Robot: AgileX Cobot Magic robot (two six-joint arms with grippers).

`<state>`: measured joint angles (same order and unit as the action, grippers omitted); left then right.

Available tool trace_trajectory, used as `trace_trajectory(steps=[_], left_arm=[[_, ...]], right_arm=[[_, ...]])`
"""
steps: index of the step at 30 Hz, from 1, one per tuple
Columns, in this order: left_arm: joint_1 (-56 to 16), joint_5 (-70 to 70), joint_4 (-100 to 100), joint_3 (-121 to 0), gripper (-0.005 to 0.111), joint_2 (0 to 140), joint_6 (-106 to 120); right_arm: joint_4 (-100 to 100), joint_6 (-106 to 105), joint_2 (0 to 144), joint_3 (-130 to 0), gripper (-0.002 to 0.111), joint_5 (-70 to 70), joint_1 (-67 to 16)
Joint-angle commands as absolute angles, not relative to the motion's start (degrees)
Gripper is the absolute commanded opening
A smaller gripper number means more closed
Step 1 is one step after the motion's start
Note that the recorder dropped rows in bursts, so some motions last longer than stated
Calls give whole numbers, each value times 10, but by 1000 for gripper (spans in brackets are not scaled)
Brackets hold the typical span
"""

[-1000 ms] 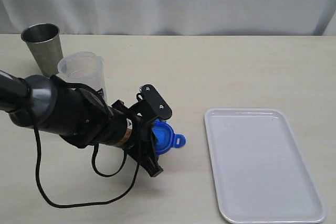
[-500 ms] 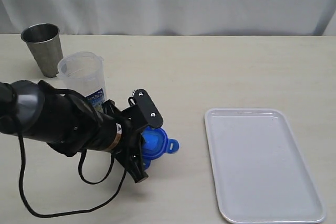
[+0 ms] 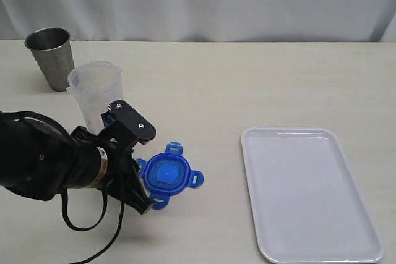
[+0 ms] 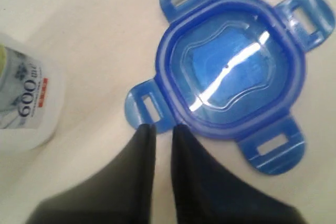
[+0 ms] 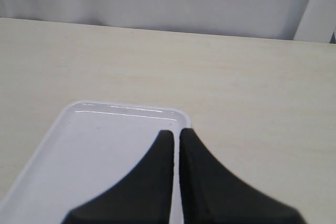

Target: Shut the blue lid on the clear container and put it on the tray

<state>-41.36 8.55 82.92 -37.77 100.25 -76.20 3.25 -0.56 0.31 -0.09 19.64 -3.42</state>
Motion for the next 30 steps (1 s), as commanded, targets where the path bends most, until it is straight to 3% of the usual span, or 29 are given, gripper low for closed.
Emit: trace_trajectory(steps=[1,3,9,20,30], left_arm=[[-414,9,790,-382,43,986,-784],[-414,26,753,-383,47,986,-813],[-413,104,719,-383,47,986,-815],[-339,-30,710,-383,54,1011,-813],[-339,-39,717,-409,54,1062,-809]], right_arm=[[34,-7,0,0,4,196,-35],[34,-7,0,0,4,196,-35],[34,-7,0,0,4,196,-35],[34,-7,0,0,4,196,-35],[34,-7,0,0,4,196,-35]])
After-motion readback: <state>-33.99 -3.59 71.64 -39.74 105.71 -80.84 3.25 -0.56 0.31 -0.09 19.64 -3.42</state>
